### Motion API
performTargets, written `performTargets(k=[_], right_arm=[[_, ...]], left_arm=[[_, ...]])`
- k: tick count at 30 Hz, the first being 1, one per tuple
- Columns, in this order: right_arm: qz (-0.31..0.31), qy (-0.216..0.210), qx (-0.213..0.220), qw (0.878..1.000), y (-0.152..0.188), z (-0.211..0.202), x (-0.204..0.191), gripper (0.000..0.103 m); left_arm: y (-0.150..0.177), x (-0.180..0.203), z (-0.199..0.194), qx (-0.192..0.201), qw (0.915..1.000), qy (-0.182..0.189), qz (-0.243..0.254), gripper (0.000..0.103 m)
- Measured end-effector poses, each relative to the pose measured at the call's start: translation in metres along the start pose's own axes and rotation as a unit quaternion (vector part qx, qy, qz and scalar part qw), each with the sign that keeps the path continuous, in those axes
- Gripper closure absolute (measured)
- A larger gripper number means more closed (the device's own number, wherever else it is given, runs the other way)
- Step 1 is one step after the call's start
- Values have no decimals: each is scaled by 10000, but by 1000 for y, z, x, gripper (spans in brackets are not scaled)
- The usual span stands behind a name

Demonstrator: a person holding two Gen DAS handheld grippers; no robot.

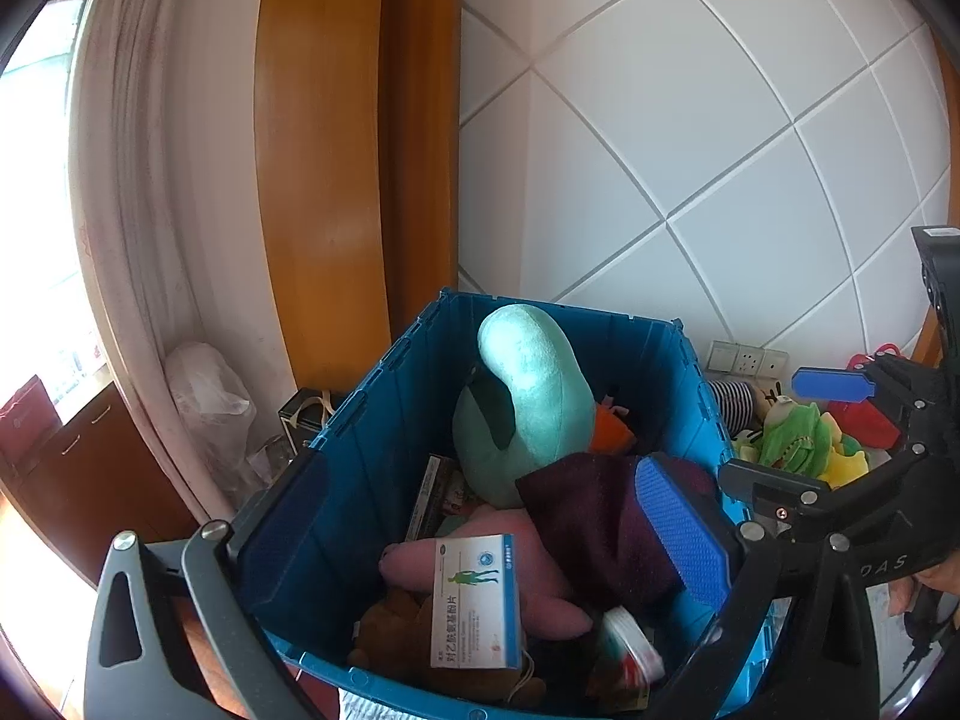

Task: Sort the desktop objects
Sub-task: 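Open both grippers to drop the boxes into the crate, then move both grippers back over the items on the bed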

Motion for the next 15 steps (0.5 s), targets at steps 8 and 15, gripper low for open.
performTargets(k=[8, 15], right_arm=[[71, 11, 45, 10000, 13, -18, 14, 2], [318, 193, 182, 9991, 41, -51, 53, 2]], left_arm=[[5, 40, -9, -4, 9997, 200, 143, 0], [9, 88, -15, -11, 9984, 476, 314, 0]])
Point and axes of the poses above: each gripper's, at about its wrist camera, not at the fingertips, and z roughly the way its jaws point, x to its right, y to its underside, the point moved 5 cm from there along z, roughly the way its jaws point, and after that the axes turned 9 degrees about x, right-handed, at the moved point
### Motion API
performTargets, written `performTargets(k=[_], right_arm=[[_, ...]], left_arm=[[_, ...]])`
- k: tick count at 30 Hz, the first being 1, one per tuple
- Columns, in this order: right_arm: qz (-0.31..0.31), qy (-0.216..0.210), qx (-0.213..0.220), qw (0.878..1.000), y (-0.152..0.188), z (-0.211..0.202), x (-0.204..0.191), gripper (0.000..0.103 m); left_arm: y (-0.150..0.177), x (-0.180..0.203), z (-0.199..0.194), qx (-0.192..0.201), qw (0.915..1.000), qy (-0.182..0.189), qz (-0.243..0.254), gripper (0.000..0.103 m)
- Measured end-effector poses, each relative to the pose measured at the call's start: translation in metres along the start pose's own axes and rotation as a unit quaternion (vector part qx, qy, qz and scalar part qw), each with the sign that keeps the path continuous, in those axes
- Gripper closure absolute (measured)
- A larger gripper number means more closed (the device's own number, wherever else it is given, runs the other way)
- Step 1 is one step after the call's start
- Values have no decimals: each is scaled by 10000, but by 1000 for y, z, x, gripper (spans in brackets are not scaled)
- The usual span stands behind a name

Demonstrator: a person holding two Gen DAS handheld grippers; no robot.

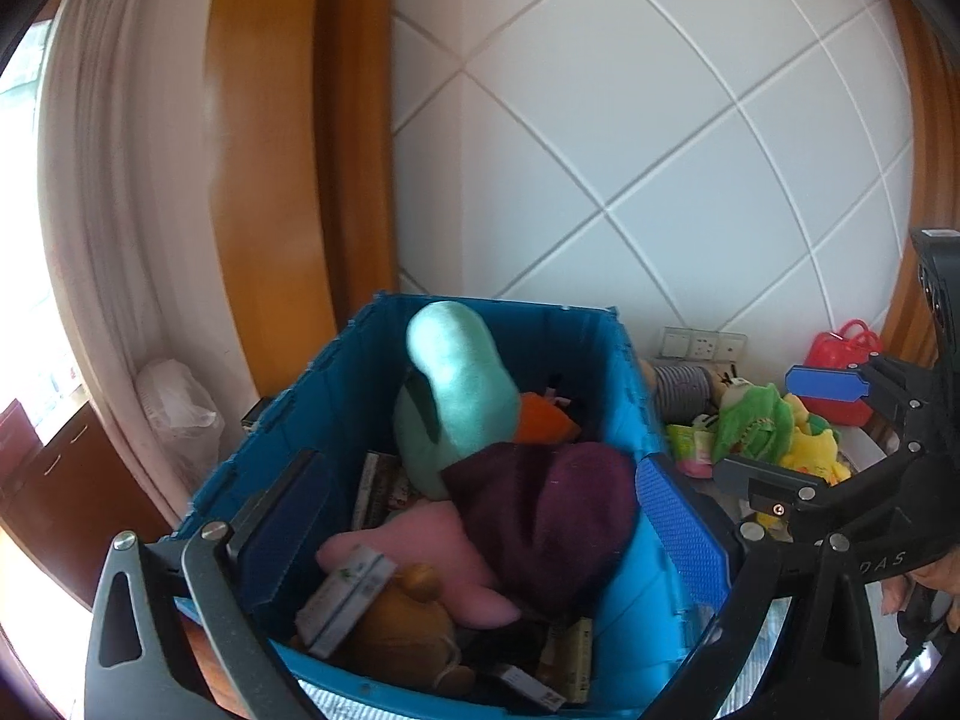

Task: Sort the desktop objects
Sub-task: 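Move both grippers back over the items on the bed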

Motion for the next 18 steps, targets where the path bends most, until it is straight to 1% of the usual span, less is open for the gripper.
performTargets(k=[1, 4, 6, 10, 13, 15, 18], right_arm=[[71, 54, 22, 10000, 6, -6, 11, 2], [351, 274, 27, 9990, 31, -23, 52, 2], [538, 443, -62, 9975, 55, -38, 85, 2], [911, 781, -240, 9925, 102, -68, 151, 2], [1223, 1060, -419, 9859, 144, -95, 207, 2], [1420, 1208, -580, 9808, 174, -113, 243, 2], [1554, 1344, -769, 9756, 209, -132, 282, 2]], left_arm=[[1, 9, 1, -9, 10000, 54, 34, 0], [5, 56, 9, -104, 9991, 349, 218, 0], [9, 89, 15, -172, 9977, 553, 338, 0], [27, 168, 33, -345, 9919, 1114, 510, 0], [50, 219, 50, -512, 9846, 1546, 643, 0], [75, 248, 70, -704, 9801, 1717, 703, 0], [111, 292, 101, -990, 9722, 1971, 792, 0]])
Point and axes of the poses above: each gripper's, at about its wrist camera, not at the fingertips, and z roughly the way its jaws point, x to its right, y to its underside, the point moved 5 cm from there along z, roughly the way its jaws point, and after that the axes turned 9 degrees about x, right-handed, at the moved point
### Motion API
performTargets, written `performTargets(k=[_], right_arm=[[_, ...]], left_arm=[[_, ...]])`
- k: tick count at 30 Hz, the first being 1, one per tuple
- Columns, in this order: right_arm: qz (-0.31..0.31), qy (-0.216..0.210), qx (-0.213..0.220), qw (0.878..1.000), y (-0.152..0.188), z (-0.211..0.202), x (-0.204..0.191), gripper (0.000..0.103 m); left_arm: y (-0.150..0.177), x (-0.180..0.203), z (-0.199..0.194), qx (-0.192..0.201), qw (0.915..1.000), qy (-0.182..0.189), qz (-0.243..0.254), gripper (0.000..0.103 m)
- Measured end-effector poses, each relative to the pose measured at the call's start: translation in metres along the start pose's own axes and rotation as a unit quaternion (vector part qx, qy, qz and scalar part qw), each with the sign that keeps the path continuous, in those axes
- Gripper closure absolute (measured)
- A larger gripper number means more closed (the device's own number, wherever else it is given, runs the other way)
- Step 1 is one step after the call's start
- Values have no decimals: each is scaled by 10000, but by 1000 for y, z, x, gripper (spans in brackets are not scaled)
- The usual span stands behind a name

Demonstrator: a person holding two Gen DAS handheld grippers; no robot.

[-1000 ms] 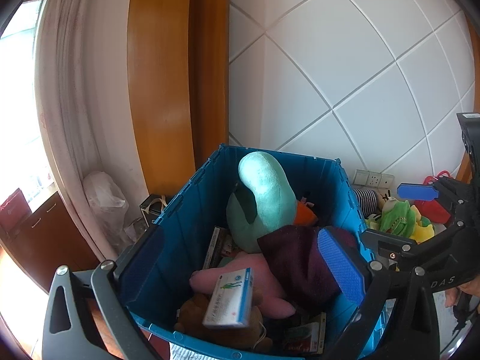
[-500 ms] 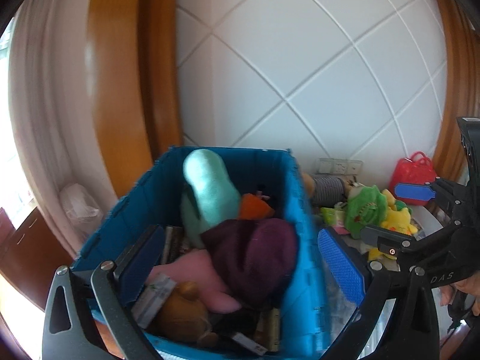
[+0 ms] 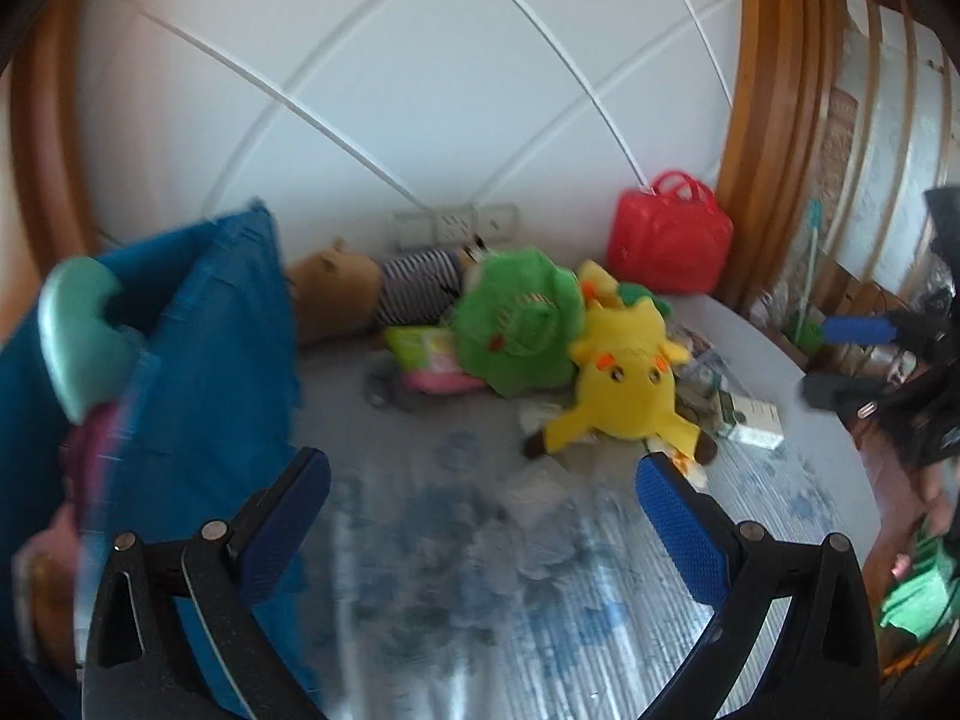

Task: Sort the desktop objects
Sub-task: 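Move both grippers back over the items on the bed, then grasp the clear floss-pick box with the left gripper while the right gripper grasps the white-green box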

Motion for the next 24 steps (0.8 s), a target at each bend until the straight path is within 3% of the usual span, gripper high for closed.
performTargets(k=[8, 13, 19, 24], right_arm=[[176, 418, -508, 9977, 59, 8, 121, 2], [586, 676, -1011, 9908, 111, 22, 175, 2], [899, 806, -1551, 9805, 164, 35, 194, 2], [1079, 887, -1706, 9754, 179, 42, 199, 2]], left_arm=[[51, 68, 126, -545, 9956, 579, 505, 0], [93, 84, 200, -976, 9832, 937, 1225, 0], [138, 85, 269, -1495, 9622, 1151, 1961, 0], [146, 83, 289, -1581, 9554, 1230, 2172, 0]])
Point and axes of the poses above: each gripper's, at about its wrist camera, not at the fingertips, and z roughly the way its jaws point, x to its right, y to its underside, the point moved 5 cm from there along z, roughly the way its jaws point, and after that the axes turned 9 degrees about x, right-handed, at the moved point
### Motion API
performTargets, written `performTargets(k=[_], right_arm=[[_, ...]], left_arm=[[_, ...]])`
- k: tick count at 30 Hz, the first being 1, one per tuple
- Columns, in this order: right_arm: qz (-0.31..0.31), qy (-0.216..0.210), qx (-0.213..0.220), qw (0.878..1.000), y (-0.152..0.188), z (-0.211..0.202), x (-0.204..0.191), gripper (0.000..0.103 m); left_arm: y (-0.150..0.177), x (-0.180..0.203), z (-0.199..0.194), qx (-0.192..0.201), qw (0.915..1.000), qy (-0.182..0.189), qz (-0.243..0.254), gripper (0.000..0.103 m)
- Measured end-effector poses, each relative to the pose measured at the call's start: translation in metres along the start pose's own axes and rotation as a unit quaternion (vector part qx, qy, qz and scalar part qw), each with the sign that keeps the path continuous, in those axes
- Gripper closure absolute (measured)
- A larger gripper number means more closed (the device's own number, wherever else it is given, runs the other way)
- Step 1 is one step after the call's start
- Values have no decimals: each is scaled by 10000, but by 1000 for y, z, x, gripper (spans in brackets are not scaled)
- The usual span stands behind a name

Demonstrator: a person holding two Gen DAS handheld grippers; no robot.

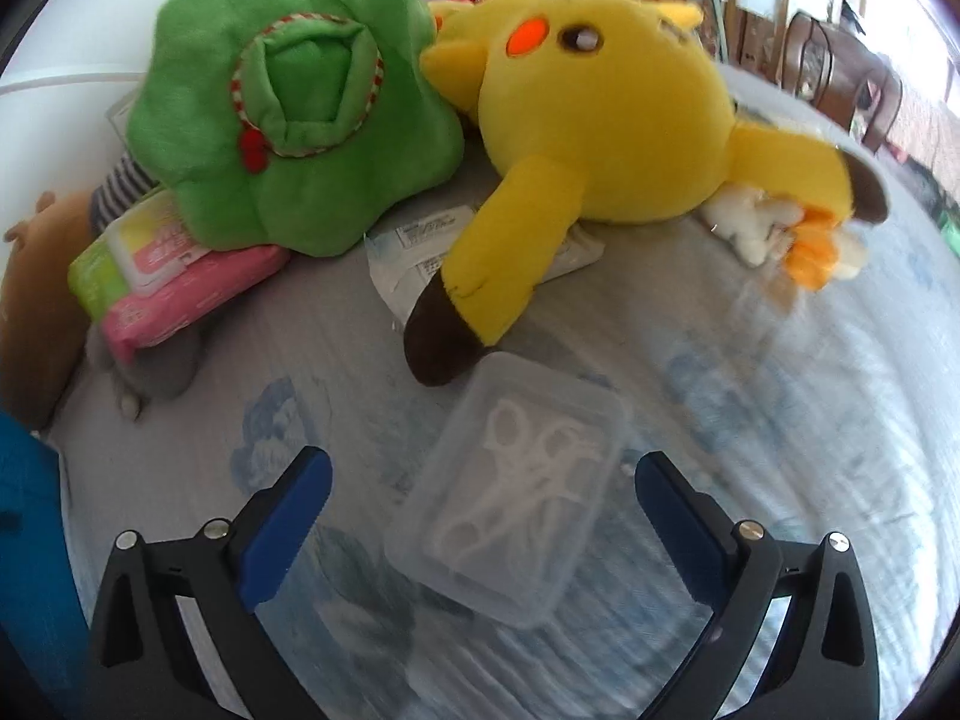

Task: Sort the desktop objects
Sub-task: 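Grasp the clear floss-pick box with the left gripper while the right gripper grasps the white-green box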

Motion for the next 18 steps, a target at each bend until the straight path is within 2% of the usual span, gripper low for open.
performTargets(k=[7, 8, 10, 11, 15, 18], right_arm=[[208, 98, -177, 9996, 9, 17, 10, 2], [206, 113, -163, 9996, 7, 19, 13, 2], [185, 129, -117, 9997, 1, 23, 19, 2], [161, 131, -87, 9997, -2, 26, 23, 2], [-270, 155, -51, 9995, -21, 53, 50, 2], [-853, 208, -20, 9961, -38, 79, 67, 2]], left_arm=[[11, 6, 17, -323, 9994, 94, 59, 0], [10, 5, 17, -369, 9992, 136, -39, 4], [9, 5, 15, -420, 9980, 326, -331, 28], [9, 6, 13, -424, 9974, 372, -458, 33], [9, 13, 0, -389, 9950, 431, -818, 38], [11, 21, -13, -338, 9941, 283, -990, 39]])
Point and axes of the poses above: each gripper's, at about its wrist camera, not at the fingertips, and z roughly the way its jaws point, x to its right, y to its underside, the point moved 5 cm from there along z, roughly the way its jaws point, and after that the axes turned 9 degrees about x, right-handed, at the moved point
